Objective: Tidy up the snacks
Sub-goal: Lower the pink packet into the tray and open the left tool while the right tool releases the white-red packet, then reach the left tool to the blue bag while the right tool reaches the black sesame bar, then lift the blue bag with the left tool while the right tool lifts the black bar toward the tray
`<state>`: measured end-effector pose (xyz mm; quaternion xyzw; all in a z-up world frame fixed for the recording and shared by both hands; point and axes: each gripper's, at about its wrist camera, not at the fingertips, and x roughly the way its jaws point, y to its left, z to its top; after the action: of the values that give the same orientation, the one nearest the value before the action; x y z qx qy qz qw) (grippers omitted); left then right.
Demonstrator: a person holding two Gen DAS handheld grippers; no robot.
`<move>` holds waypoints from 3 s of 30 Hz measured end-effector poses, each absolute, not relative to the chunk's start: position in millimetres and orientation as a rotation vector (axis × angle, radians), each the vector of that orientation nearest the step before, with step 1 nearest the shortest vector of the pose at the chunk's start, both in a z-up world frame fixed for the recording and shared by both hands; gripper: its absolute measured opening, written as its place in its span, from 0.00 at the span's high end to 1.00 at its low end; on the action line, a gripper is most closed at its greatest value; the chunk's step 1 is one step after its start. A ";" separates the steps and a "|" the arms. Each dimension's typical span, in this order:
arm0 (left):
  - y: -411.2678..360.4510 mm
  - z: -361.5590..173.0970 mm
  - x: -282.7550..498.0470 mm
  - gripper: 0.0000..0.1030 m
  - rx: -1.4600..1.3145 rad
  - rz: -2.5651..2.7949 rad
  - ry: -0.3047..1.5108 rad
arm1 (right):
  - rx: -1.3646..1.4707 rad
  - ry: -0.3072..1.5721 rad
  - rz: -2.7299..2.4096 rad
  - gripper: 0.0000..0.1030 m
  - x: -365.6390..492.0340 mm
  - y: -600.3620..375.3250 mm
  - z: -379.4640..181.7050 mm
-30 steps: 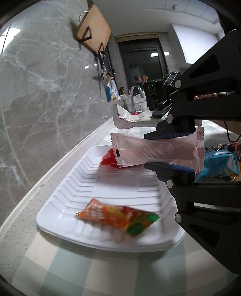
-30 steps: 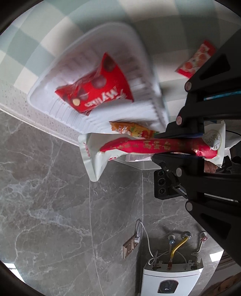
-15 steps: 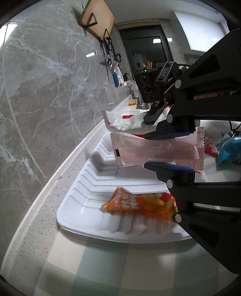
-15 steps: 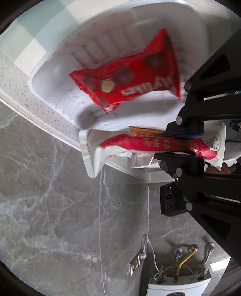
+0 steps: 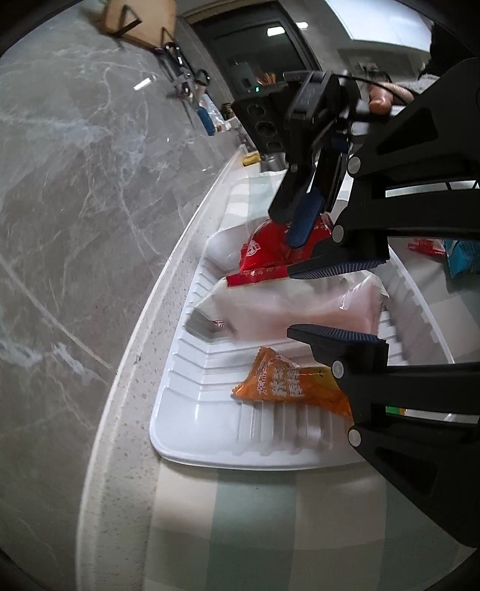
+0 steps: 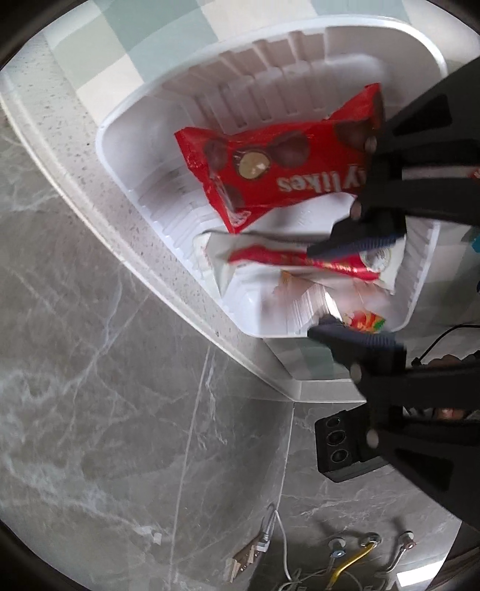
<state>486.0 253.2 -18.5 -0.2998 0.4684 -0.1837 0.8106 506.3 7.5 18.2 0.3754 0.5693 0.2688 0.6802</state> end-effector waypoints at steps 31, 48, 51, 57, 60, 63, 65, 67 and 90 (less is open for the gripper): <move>193.8 27.1 317.7 0.51 -0.142 -0.460 1.009 | 0.498 1.267 0.481 0.44 324.4 -27.1 76.5; 117.5 9.3 305.1 0.48 0.019 -0.591 1.121 | 0.224 1.359 0.336 0.42 264.0 -12.7 38.8; 111.1 3.6 306.3 0.48 0.043 -0.592 1.133 | 0.157 1.352 0.327 0.45 260.2 -7.4 39.6; 103.3 -6.6 310.0 0.45 0.068 -0.586 1.152 | 0.072 1.341 0.312 0.49 255.6 1.8 39.4; 99.7 -9.4 310.6 0.43 0.080 -0.581 1.154 | 0.059 1.331 0.304 0.50 253.7 2.6 40.0; 95.2 -12.7 310.6 0.40 0.096 -0.575 1.159 | 0.019 1.321 0.292 0.52 252.4 6.5 40.6; 91.8 -15.4 311.3 0.40 0.101 -0.576 1.162 | 0.005 1.316 0.287 0.52 251.8 7.5 40.8; 89.0 -17.0 311.3 0.40 0.108 -0.576 1.164 | -0.015 1.314 0.285 0.52 251.4 9.2 41.2; 94.9 -39.3 334.7 0.64 -0.129 -0.636 1.191 | 0.372 1.311 0.345 0.76 262.7 -40.5 32.6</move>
<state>334.7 94.9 -39.3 -0.0598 0.5508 -0.2941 0.7788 262.7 -40.5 32.6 0.1710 0.6029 0.1589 0.7629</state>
